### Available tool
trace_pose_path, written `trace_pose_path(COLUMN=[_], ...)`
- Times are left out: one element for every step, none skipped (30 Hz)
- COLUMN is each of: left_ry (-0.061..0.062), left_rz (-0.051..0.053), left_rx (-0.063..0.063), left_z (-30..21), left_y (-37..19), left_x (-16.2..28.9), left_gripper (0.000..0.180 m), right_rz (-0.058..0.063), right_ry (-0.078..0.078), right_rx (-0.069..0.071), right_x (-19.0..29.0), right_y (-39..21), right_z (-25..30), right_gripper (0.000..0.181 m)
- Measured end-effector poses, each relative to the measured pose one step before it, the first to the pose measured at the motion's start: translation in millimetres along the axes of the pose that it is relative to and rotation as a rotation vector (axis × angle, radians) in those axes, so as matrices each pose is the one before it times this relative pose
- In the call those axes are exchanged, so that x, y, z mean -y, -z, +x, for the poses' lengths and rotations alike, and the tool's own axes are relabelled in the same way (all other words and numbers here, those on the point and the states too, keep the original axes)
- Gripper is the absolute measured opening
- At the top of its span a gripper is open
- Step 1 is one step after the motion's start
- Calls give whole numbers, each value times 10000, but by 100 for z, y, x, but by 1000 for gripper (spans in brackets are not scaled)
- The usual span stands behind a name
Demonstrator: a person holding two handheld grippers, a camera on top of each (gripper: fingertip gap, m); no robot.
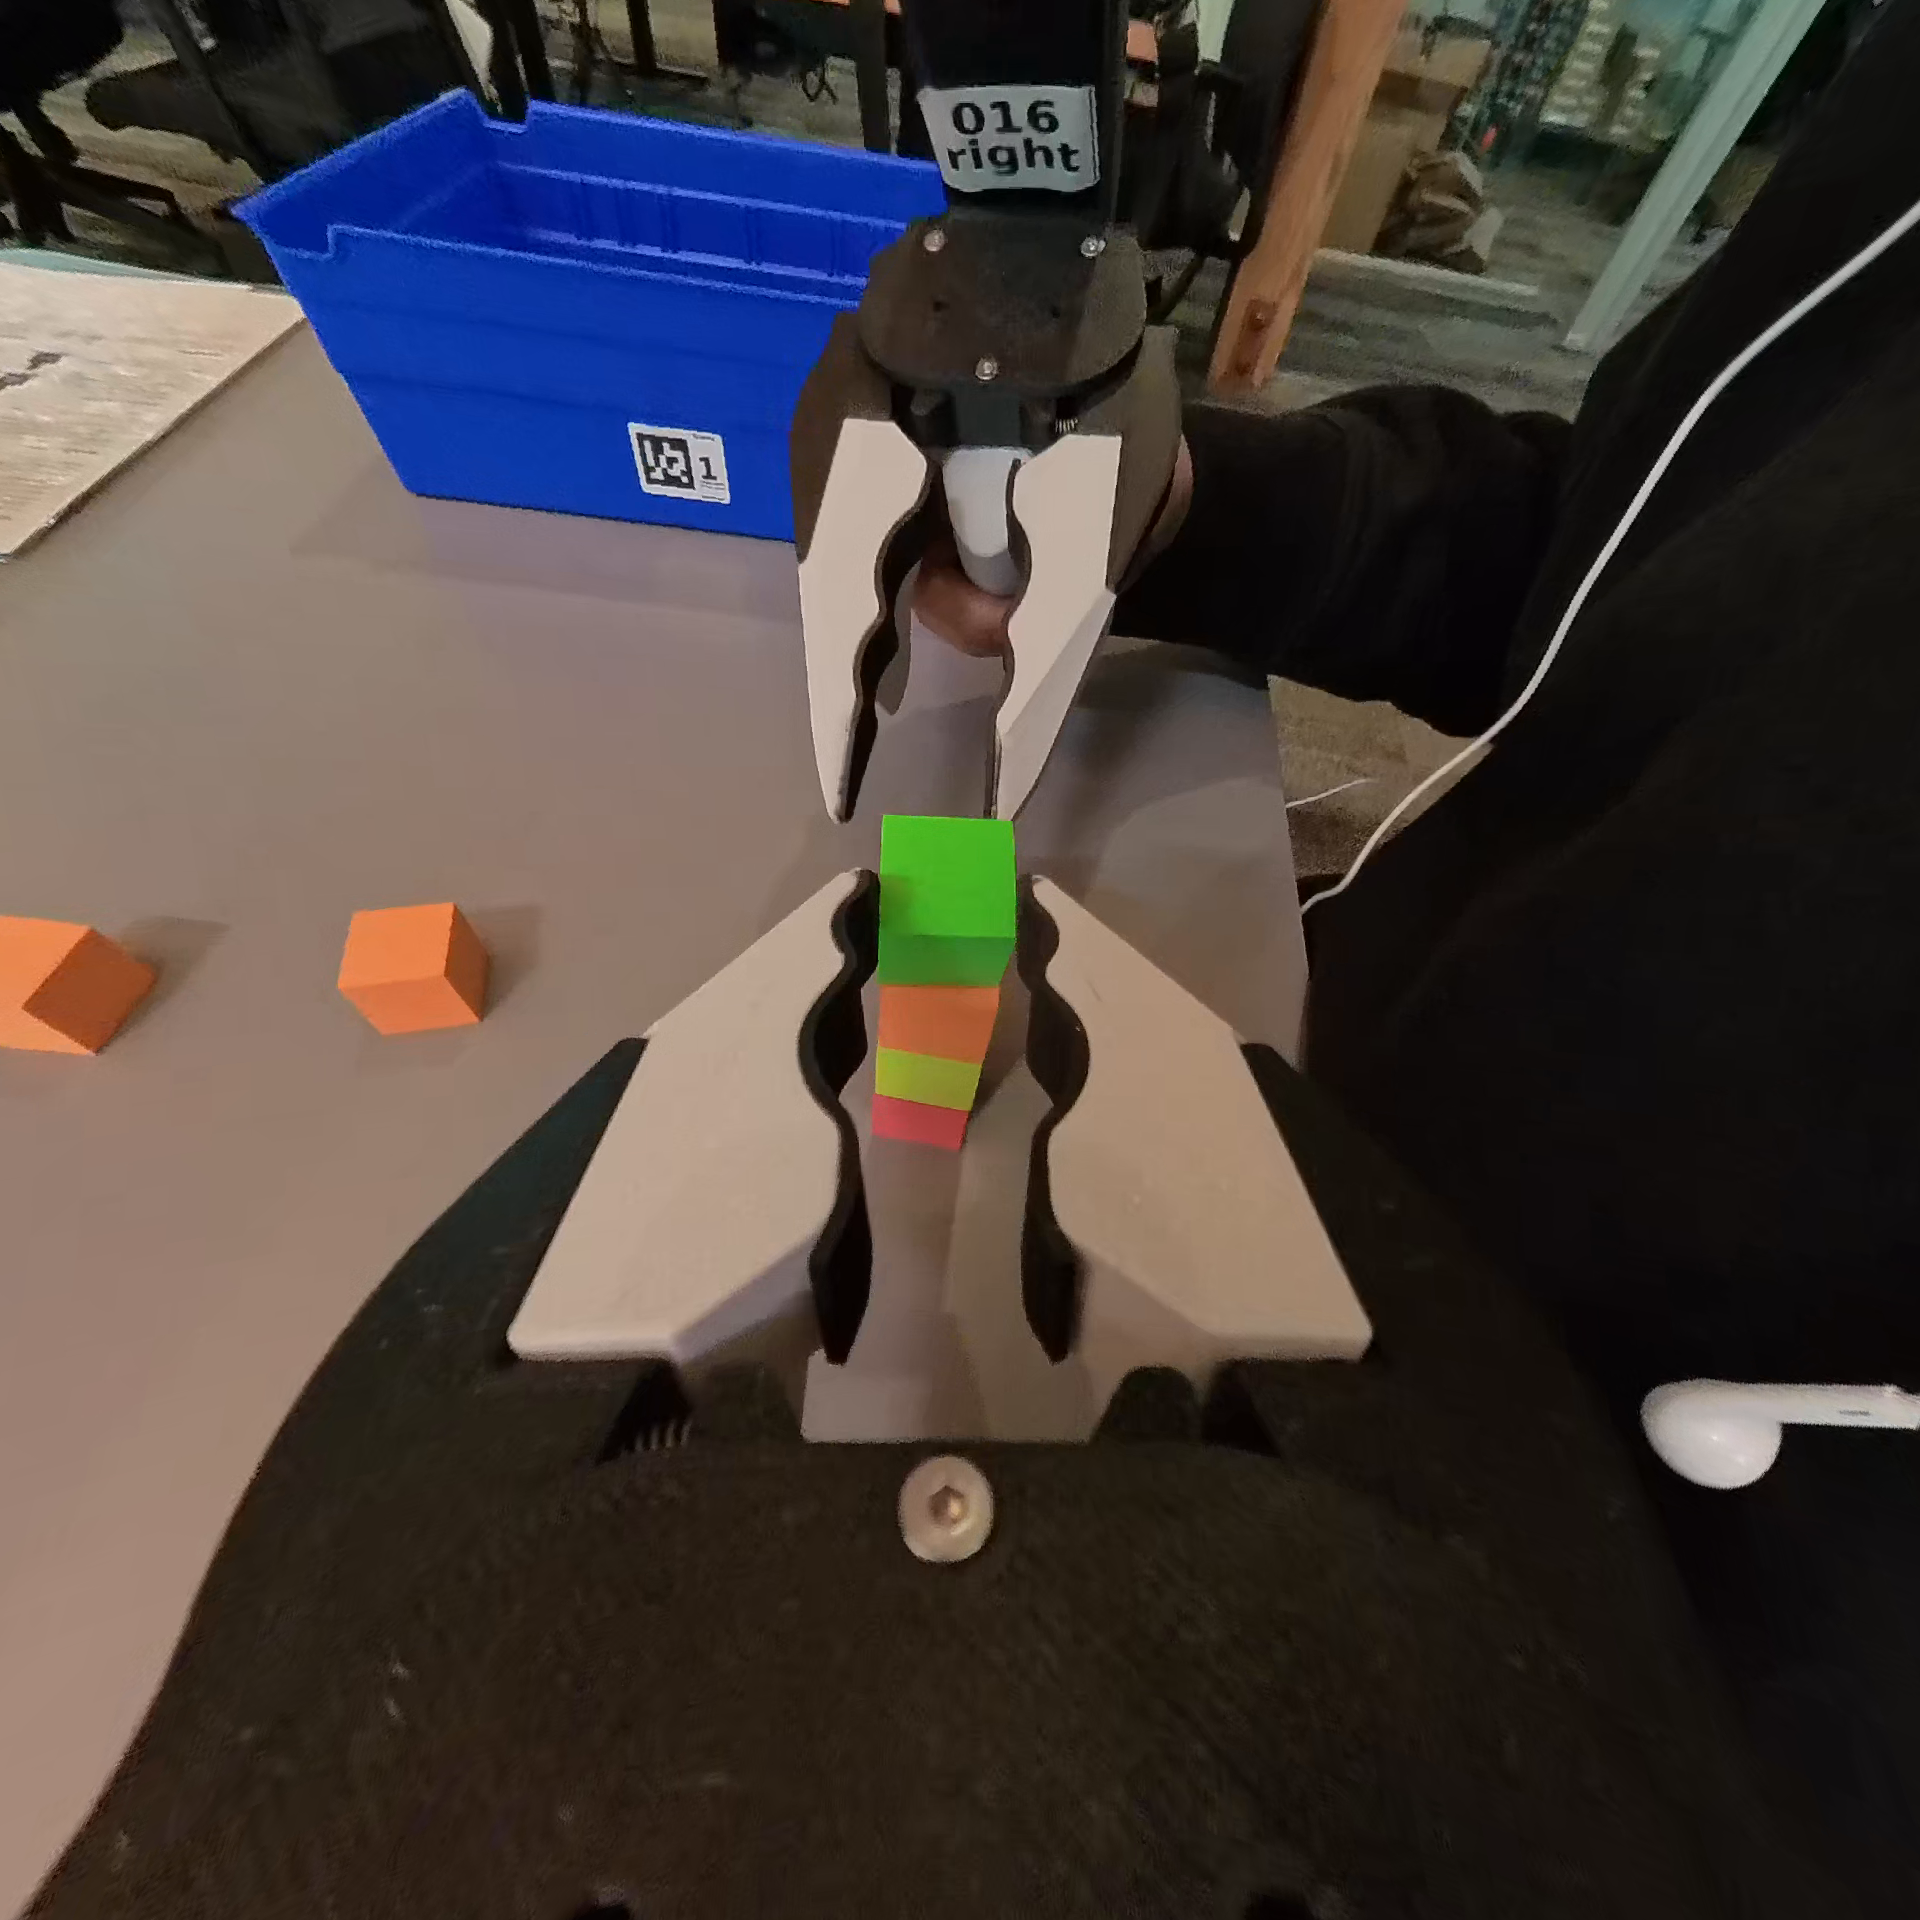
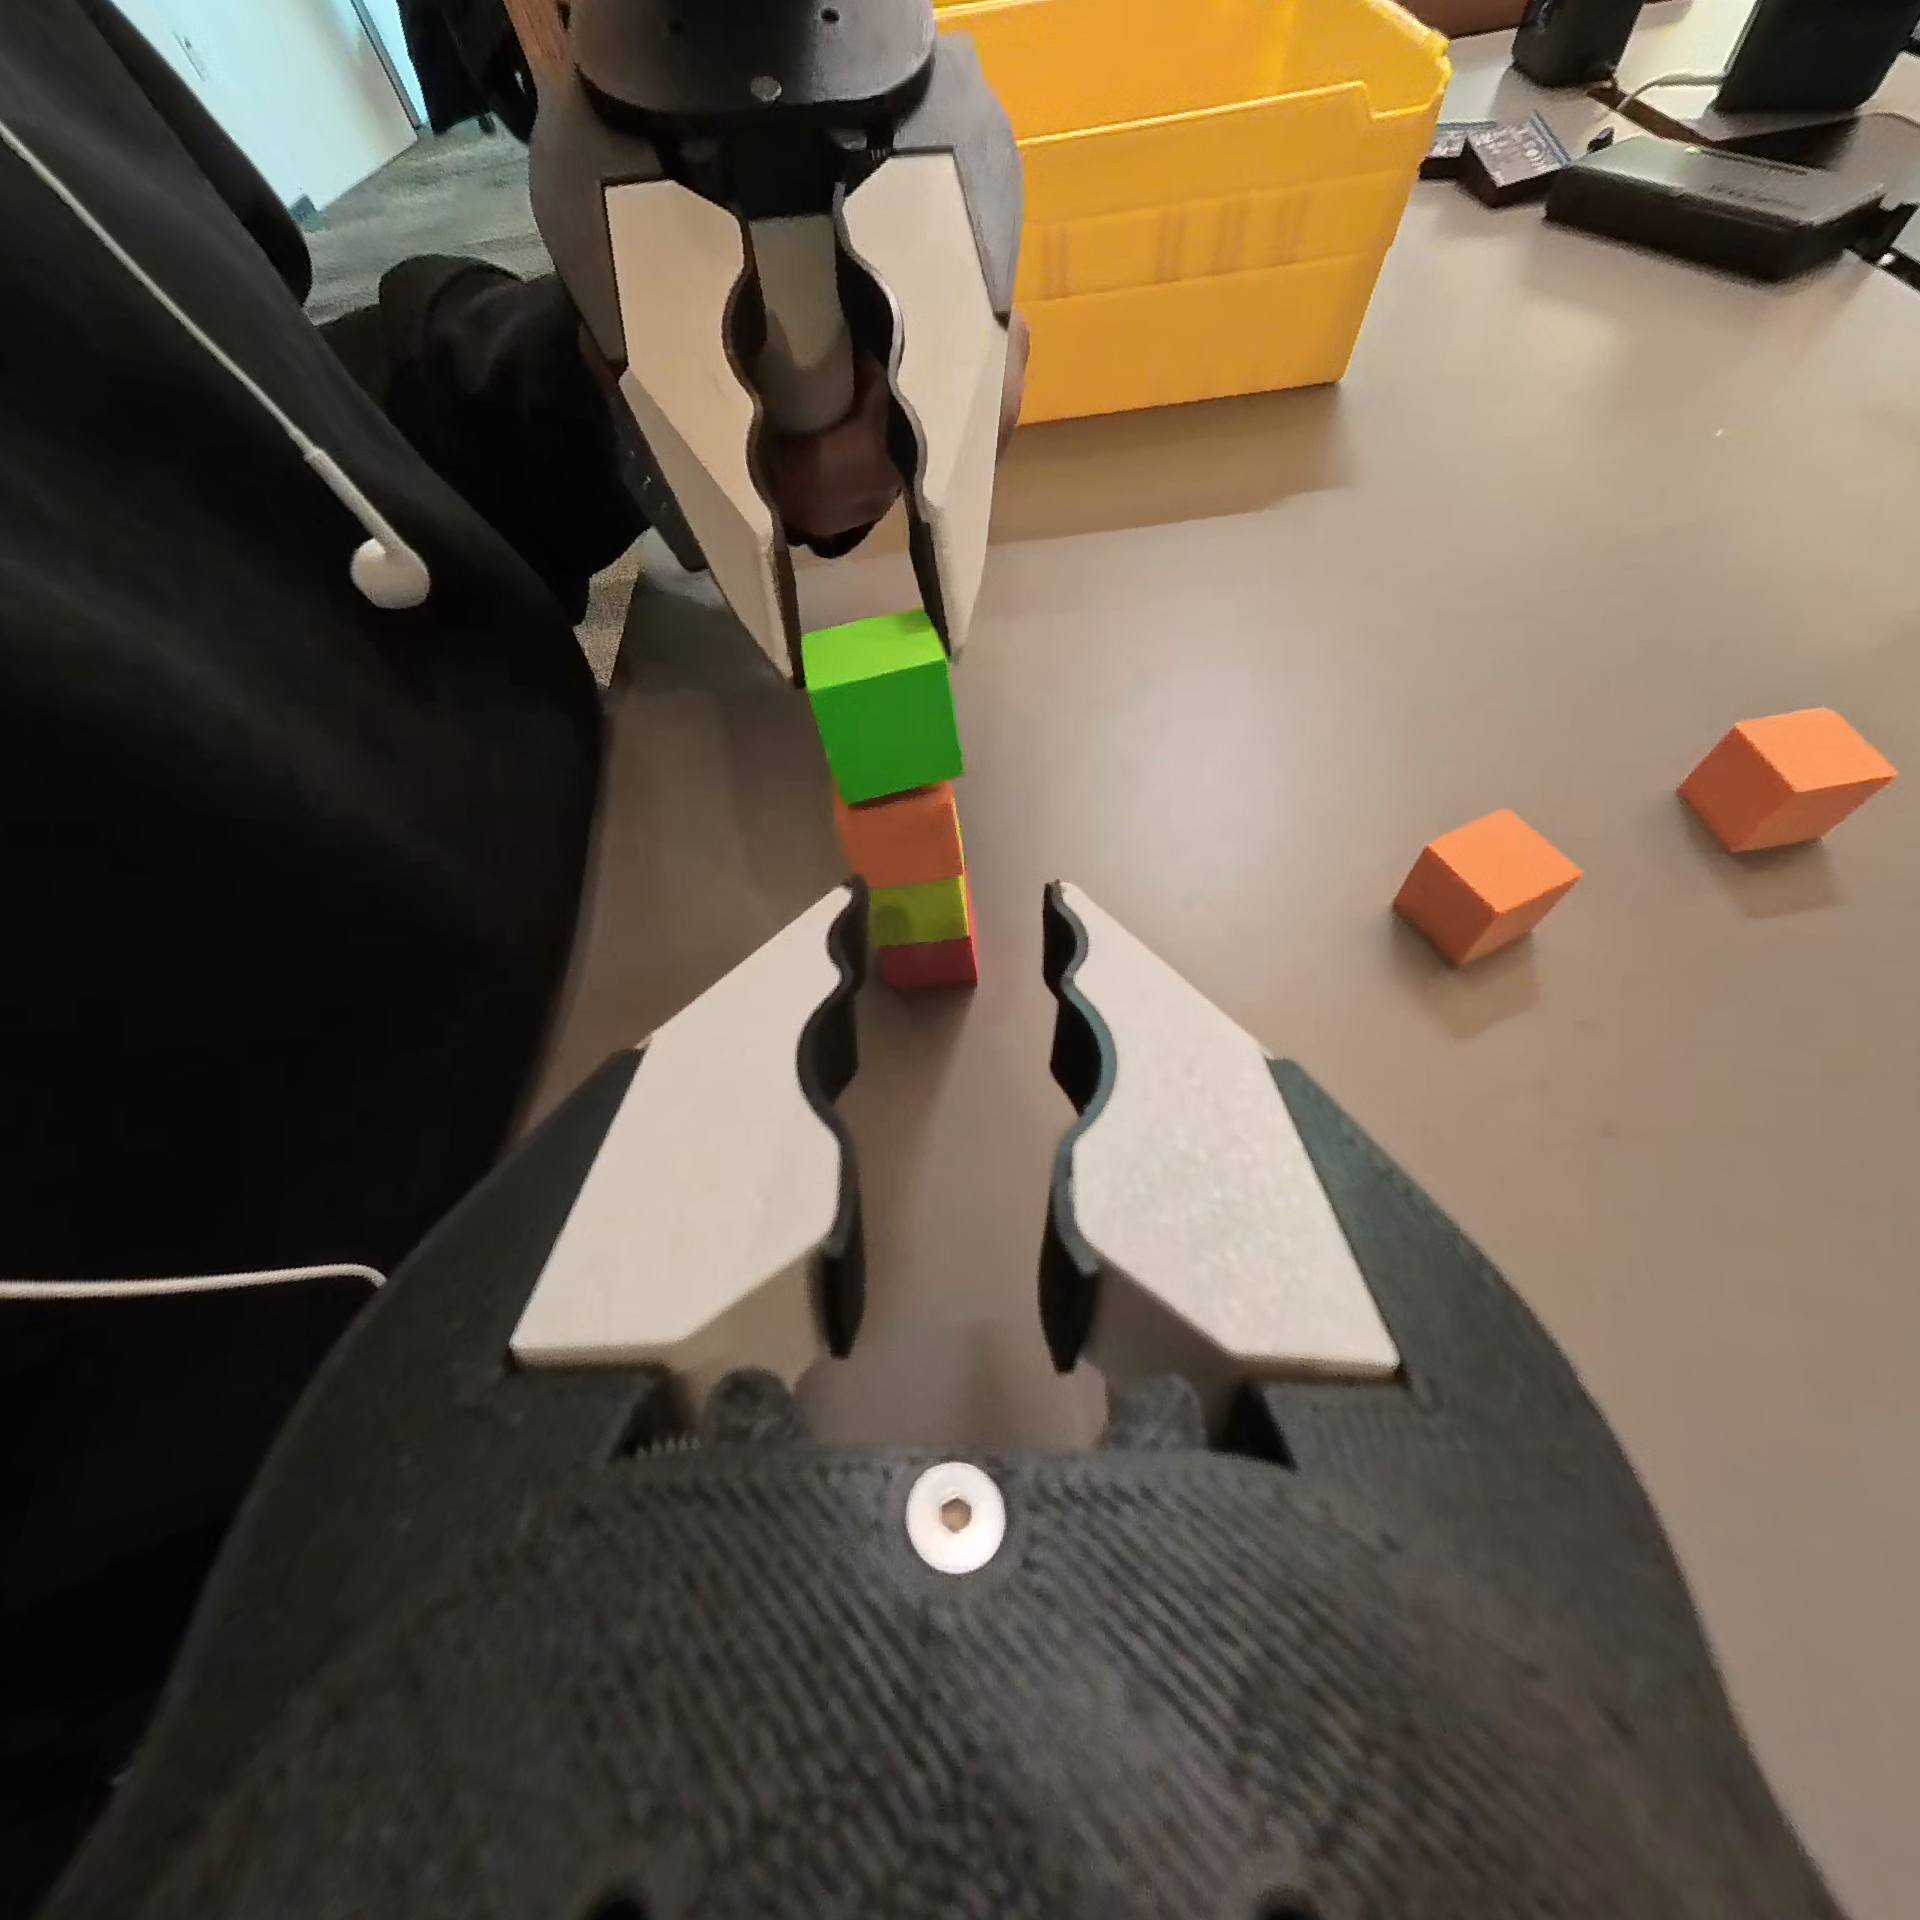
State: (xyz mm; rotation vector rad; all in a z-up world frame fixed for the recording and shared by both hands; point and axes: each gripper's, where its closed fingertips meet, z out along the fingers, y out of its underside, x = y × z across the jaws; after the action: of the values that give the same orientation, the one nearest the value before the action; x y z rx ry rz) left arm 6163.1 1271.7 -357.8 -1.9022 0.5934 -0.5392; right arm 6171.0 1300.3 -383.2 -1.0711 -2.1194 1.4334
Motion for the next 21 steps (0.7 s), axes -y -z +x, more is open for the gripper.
trace_pose_path(left_ry=[-67,-39,-27,-20,-27,-18,-3,-7,-16,-26,-34,-26,-13,-19,-40,-30,1,2,-15,-20,-8], left_rz=[-33,-15,-8,-8,-16,-32,-60,-96,-157,-178,-158,-132,-112,-100,-88,-79,-78,-80,-77,-74,-73], left_rx=[28,-4,-42,-11,-13,-57,-78,-83,-90,-55,-29,-52,-69,-51,-51,-81,-103,-95,-68,-53,-26], left_z=[-45,-13,19,-34,-45,21,33,53,65,-6,-33,-19,-7,-37,-20,20,48,66,62,51,12], left_y=[31,63,74,86,78,65,51,44,19,19,11,-4,-6,-47,-58,-86,-100,-106,-125,-115,-102], left_x=[98,131,147,144,118,72,28,-31,-118,-148,-111,-83,-47,-33,-40,-26,-35,-24,-37,-40,-56], left_gripper=[22,22,22,22,22,22,22,22,22,22,22,22,22,22,22,22,22,22,22,22,22], right_rz=[22,27,31,30,23,20,25,26,20,12,6,0,-11,-16,-10,2,11,15,16,15,16], right_ry=[-12,-10,-12,-15,-14,-12,-13,-17,-18,-13,-7,-8,-8,-2,0,-7,-15,-17,-13,-9,-8], right_rx=[-11,-9,-6,-6,-11,-11,-5,1,1,-2,-6,-8,-15,-25,-25,-18,-15,-16,-16,-19,-16], right_x=[-61,-41,-37,-35,-45,-58,-42,-39,-38,-51,-52,-76,-77,-95,-93,-70,-50,-52,-44,-37,-39], right_y=[14,8,11,6,11,9,10,3,12,-6,3,-7,-3,-3,7,14,18,35,39,49,55], right_z=[-1,3,5,9,17,20,9,-8,-11,-11,-16,-5,10,15,18,17,15,24,12,25,15], right_gripper=[32,32,32,31,31,31,31,31,31,31,31,31,31,31,30,30,30,30,30,30,30])
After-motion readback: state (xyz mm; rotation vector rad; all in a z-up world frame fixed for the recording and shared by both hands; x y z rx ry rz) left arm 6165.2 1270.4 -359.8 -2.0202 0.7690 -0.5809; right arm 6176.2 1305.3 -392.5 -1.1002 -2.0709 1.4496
